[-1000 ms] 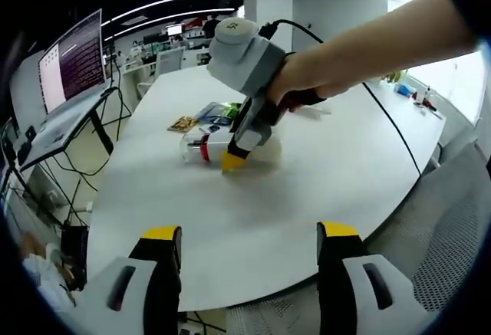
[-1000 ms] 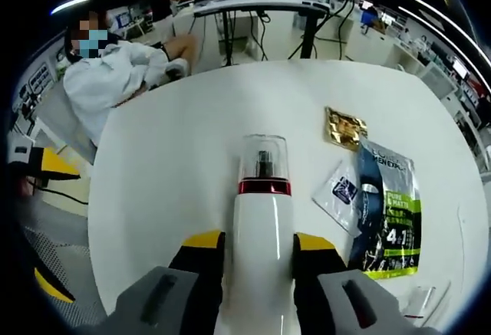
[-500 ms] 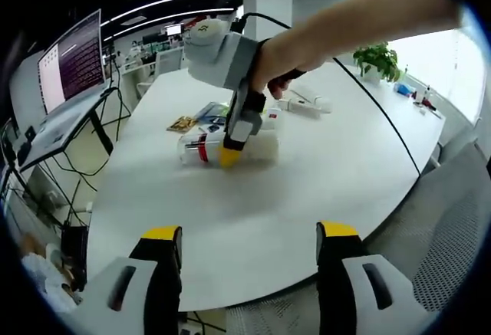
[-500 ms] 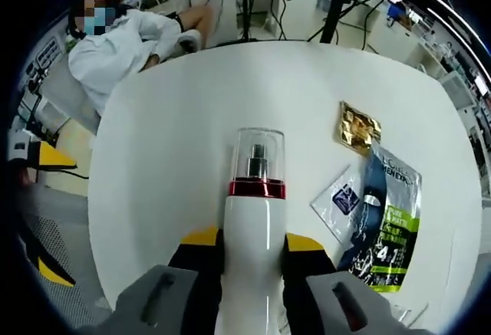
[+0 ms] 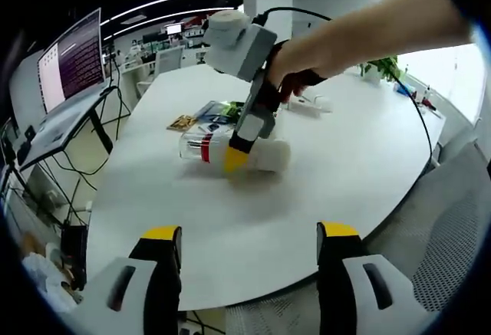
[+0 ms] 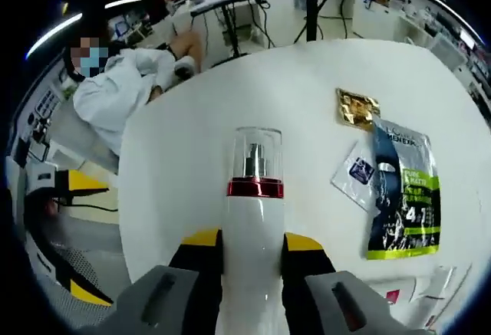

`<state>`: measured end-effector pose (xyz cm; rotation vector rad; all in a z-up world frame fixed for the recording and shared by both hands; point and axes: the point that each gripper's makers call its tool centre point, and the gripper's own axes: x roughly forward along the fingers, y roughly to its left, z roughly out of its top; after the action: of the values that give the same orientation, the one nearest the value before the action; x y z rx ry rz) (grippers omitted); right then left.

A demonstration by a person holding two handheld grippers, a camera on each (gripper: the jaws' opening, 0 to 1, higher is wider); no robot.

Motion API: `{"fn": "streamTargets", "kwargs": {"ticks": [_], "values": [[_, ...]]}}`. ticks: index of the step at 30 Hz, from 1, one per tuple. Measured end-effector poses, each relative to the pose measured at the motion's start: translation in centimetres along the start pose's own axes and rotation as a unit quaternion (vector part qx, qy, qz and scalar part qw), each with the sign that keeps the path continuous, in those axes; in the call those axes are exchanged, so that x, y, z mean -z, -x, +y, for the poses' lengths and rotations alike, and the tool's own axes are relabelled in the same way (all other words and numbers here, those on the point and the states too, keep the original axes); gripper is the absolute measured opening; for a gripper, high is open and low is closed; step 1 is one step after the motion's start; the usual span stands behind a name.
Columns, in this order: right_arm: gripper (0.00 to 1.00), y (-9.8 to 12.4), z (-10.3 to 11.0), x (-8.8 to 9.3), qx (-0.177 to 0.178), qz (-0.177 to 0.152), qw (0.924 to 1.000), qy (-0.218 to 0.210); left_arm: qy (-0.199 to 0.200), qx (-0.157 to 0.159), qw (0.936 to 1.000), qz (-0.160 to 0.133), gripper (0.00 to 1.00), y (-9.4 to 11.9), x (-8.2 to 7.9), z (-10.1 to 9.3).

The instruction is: Arrange the skincare products in the storage area until every visible bottle or jar stands upright without overlapping.

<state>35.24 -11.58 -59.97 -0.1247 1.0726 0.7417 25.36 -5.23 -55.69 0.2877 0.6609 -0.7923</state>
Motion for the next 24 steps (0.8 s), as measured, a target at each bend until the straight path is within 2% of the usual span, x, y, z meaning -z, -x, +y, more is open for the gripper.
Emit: {"fn": "streamTargets", "kwargs": {"ticks": [3, 5, 6, 8, 10, 12, 14, 15, 17, 19, 20, 23, 24], "values": [[0.2, 0.9, 0.0, 0.4, -0.007, -0.03, 0.9991, -0.03, 0.0, 0.003, 1.0, 0.002, 0.65, 0.0, 0.0, -0.1], [0.2, 1.8, 0.5, 1.2, -0.015, -0.045, 0.9984, -0.03, 0.002, 0.011, 0.9999, -0.002, 0.66, 0.1, -0.2, -0.4], [0.2, 2.2, 0.6, 1.5, -0.015, -0.053, 0.998, -0.031, 0.013, 0.025, 0.9991, -0.031, 0.67, 0.1, -1.1, -0.9], [0.2, 2.8, 0.6, 1.8, -0.016, -0.079, 0.9965, -0.022, 0.014, 0.029, 0.9987, -0.039, 0.7, 0.2, -1.4, -0.9], [0.2, 3.5, 0.4, 2.5, -0.016, -0.094, 0.9951, -0.024, 0.018, 0.031, 0.9988, -0.032, 0.7, 0.0, -0.9, -0.8], [0.2, 4.9, 1.4, 3.1, -0.018, -0.12, 0.9924, -0.017, 0.018, 0.036, 0.9989, -0.025, 0.7, 0.0, -0.7, -0.9], [0.2, 5.2, 1.4, 3.4, -0.031, -0.142, 0.9893, -0.015, 0.026, 0.048, 0.9982, -0.026, 0.72, 0.0, -0.7, -1.2], [0.2, 5.7, 2.0, 3.5, -0.038, -0.153, 0.9874, -0.011, 0.035, 0.077, 0.9957, -0.038, 0.74, 0.0, -1.0, -2.0], [0.2, 6.4, 2.8, 3.6, -0.059, -0.182, 0.9814, -0.014, 0.065, 0.107, 0.9916, -0.033, 0.79, 0.2, -0.8, -2.6], [0.2, 6.9, 3.0, 3.9, -0.064, -0.195, 0.9786, -0.005, 0.074, 0.139, 0.9867, -0.041, 0.84, 0.4, -1.2, -3.3], [0.2, 7.2, 3.2, 3.9, -0.068, -0.203, 0.9768, 0.004, 0.086, 0.145, 0.9846, -0.046, 0.85, 0.5, -1.4, -3.1], [0.2, 8.2, 4.3, 4.4, -0.078, -0.216, 0.9733, 0.008, 0.109, 0.18, 0.9759, -0.057, 0.82, 0.9, -2.4, -3.2], [0.2, 8.5, 4.6, 4.6, -0.084, -0.221, 0.9716, 0.007, 0.108, 0.195, 0.9716, -0.078, 0.8, 1.4, -3.7, -3.6]]}}
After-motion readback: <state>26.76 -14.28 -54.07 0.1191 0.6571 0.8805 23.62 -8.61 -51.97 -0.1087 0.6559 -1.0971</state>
